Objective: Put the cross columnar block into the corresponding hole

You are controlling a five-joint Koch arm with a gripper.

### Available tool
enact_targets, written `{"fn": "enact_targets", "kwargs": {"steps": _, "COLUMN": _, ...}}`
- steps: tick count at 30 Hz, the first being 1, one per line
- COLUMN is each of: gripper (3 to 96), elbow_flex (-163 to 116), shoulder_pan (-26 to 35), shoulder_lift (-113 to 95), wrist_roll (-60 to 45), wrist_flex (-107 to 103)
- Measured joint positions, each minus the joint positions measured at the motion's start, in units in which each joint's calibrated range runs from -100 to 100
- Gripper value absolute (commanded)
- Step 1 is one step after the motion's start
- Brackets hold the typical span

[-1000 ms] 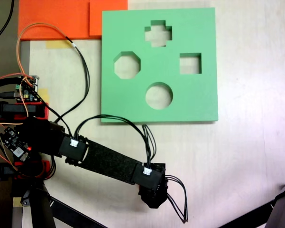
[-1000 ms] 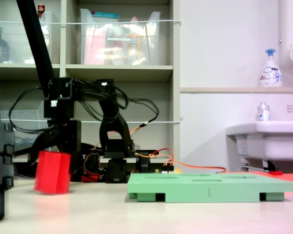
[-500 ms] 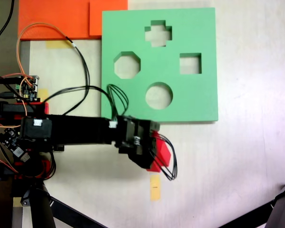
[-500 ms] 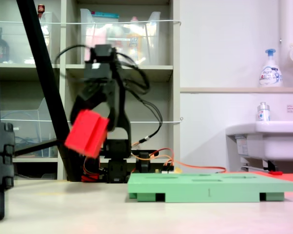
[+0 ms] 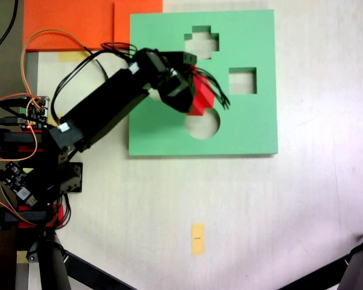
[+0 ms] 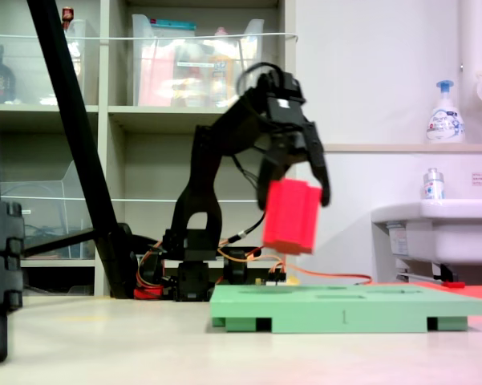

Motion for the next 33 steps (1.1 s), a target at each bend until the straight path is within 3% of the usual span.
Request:
{"fn": "enact_targets", "kwargs": {"steps": 9, "gripper": 39.9, "elbow_flex": 11.0, "shoulder_pan": 4.2, "shoulder_lift": 17.4, "wrist_roll": 2.0, "wrist_flex": -0.1}}
{"fn": "enact_targets", "kwargs": {"steps": 33, "gripper": 39.9, "elbow_flex": 11.2, "shoulder_pan": 6.9, "shoulder_lift": 24.6, "wrist_roll": 3.9, "wrist_flex": 15.4}}
